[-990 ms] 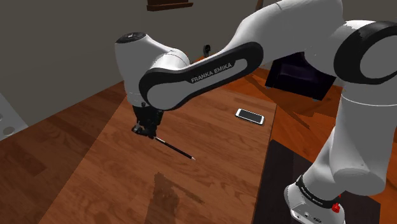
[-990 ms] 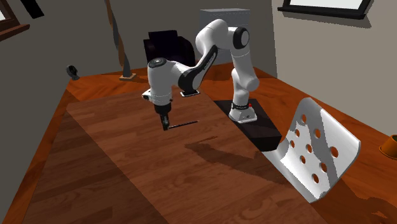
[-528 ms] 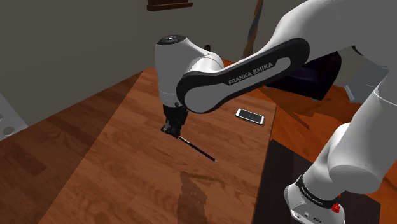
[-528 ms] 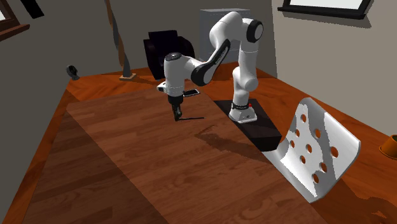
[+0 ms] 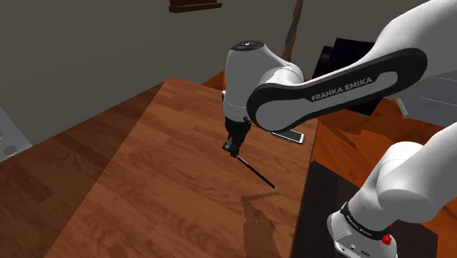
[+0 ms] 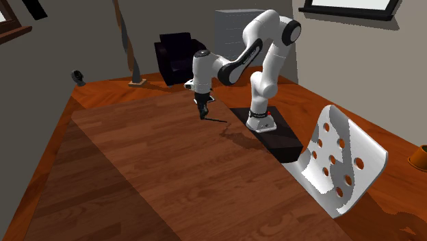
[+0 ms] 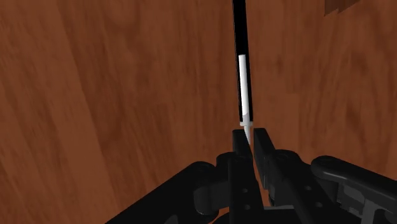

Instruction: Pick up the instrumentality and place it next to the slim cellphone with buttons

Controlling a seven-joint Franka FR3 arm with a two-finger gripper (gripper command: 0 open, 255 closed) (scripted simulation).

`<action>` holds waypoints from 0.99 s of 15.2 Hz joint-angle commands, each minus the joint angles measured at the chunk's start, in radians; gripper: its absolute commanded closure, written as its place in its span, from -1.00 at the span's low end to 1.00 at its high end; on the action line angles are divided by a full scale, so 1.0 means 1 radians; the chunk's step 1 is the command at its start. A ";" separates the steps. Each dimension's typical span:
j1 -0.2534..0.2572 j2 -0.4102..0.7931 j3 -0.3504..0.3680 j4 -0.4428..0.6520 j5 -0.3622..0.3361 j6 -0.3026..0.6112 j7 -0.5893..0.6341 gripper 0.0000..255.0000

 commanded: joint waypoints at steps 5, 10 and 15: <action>0.020 -0.241 -0.090 -0.216 0.059 -0.021 -0.125 1.00; 0.025 -0.449 -0.175 -0.368 0.057 -0.082 -0.216 1.00; 0.023 -0.503 -0.197 -0.444 0.052 -0.061 -0.243 1.00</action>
